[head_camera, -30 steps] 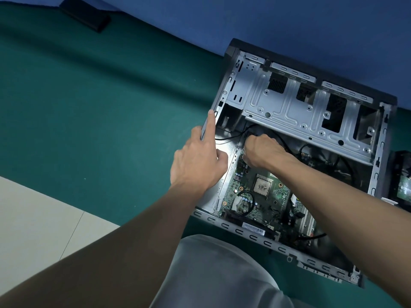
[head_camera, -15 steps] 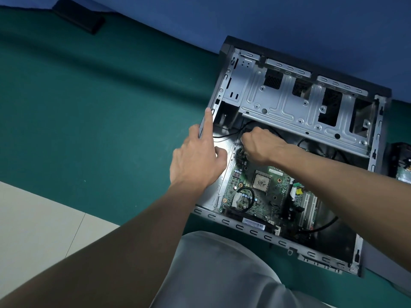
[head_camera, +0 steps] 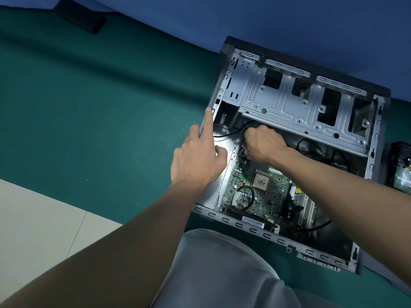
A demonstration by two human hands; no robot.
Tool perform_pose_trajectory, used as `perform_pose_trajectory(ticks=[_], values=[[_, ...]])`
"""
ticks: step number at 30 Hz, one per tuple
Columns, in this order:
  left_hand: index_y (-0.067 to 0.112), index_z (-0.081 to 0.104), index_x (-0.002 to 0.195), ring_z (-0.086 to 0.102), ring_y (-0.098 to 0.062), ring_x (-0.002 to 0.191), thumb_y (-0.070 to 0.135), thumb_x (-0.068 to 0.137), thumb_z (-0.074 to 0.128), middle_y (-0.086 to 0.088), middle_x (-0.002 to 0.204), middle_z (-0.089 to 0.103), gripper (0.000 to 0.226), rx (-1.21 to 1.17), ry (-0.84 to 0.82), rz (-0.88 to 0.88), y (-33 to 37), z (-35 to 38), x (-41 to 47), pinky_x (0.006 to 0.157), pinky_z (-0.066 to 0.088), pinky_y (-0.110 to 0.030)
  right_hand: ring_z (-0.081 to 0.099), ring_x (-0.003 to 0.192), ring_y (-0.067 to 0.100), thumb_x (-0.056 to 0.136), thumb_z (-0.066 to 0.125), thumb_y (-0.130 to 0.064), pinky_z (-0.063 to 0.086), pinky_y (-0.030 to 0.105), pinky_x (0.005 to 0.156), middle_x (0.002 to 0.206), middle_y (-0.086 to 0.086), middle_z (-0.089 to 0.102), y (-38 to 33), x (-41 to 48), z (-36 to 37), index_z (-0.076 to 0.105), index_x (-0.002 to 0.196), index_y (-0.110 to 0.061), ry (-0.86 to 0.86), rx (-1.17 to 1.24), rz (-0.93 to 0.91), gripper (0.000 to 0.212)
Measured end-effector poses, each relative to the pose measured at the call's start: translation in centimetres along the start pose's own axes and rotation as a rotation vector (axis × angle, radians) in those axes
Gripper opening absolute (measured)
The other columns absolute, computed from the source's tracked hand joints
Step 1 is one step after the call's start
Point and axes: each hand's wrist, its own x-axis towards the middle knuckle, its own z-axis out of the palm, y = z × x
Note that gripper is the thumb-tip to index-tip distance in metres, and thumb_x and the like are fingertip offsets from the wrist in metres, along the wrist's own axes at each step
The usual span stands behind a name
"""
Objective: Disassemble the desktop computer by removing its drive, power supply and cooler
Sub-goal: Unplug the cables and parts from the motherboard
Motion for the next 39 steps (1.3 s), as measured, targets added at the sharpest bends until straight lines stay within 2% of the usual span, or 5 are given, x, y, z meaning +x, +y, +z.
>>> perform_pose_trajectory(ticks=[8, 15, 20, 31, 39], values=[[0.027, -0.004, 0.155, 0.043, -0.023, 0.071, 0.038, 0.09, 0.046, -0.008, 0.119, 0.048, 0.082, 0.0, 0.006, 0.006, 0.2, -0.1, 0.3, 0.063, 0.033, -0.036, 0.049, 0.06, 0.017, 0.1, 0.031, -0.05, 0.037, 0.033, 0.059, 0.066, -0.002, 0.047, 0.4, 0.7, 0.2, 0.046, 0.076, -0.012, -0.017, -0.012, 0.055, 0.048], [0.026, -0.004, 0.155, 0.043, -0.023, 0.07, 0.036, 0.089, 0.046, -0.008, 0.118, 0.048, 0.083, 0.001, 0.01, 0.003, 0.1, 0.0, 0.2, 0.063, 0.033, -0.036, 0.046, 0.062, 0.019, 0.08, 0.051, 0.0, 0.028, 0.027, 0.048, 0.071, 0.001, 0.047, 0.8, 0.4, -0.2, 0.044, 0.076, -0.009, -0.069, 0.102, 0.003, 0.012], [0.027, -0.005, 0.154, 0.043, -0.023, 0.072, 0.038, 0.09, 0.046, -0.009, 0.118, 0.048, 0.083, 0.002, 0.004, 0.004, 0.2, 0.0, 0.2, 0.063, 0.033, -0.036, 0.047, 0.061, 0.014, 0.098, 0.031, -0.056, 0.04, 0.034, 0.062, 0.073, 0.001, 0.054, 0.6, 0.5, 0.4, 0.043, 0.074, -0.016, -0.093, -0.005, 0.081, 0.048], [0.027, -0.005, 0.154, 0.043, -0.023, 0.071, 0.038, 0.09, 0.046, -0.009, 0.117, 0.048, 0.083, 0.012, 0.013, 0.004, 0.1, 0.0, 0.2, 0.062, 0.033, -0.036, 0.048, 0.078, 0.024, 0.091, 0.049, -0.019, 0.038, 0.034, 0.066, 0.087, 0.004, 0.055, 0.1, 0.4, -0.4, 0.056, 0.112, -0.014, -0.094, 0.004, 0.012, 0.022], [0.027, -0.003, 0.155, 0.041, -0.023, 0.071, 0.037, 0.089, 0.046, -0.009, 0.117, 0.049, 0.083, 0.005, 0.02, 0.007, 0.2, 0.0, 0.2, 0.062, 0.032, -0.037, 0.039, 0.057, 0.014, 0.084, 0.049, -0.004, 0.031, 0.029, 0.055, 0.069, 0.002, 0.046, 0.1, 0.3, -0.2, 0.04, 0.069, -0.014, -0.052, -0.007, 0.073, 0.02]])
